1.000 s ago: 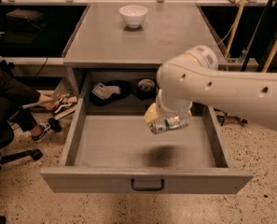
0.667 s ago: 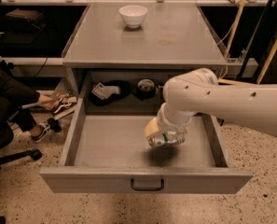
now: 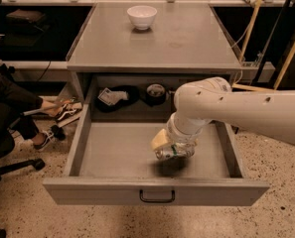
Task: Place 7up can into top drawer
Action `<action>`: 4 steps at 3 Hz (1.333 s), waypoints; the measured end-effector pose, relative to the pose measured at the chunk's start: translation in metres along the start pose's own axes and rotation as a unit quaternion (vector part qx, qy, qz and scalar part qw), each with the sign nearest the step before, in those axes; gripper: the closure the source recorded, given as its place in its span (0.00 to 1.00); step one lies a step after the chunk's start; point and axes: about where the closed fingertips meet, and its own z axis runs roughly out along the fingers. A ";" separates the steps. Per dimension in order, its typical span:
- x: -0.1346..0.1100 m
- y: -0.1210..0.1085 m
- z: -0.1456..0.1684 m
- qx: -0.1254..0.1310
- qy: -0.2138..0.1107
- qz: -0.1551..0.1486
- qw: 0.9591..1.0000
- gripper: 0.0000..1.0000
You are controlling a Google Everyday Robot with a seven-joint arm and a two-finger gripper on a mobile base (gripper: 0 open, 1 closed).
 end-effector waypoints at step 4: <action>-0.001 0.000 -0.010 -0.002 -0.008 -0.001 1.000 0.00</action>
Offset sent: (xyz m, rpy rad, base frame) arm 0.0000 0.0000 0.0000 0.0000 0.0000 0.0000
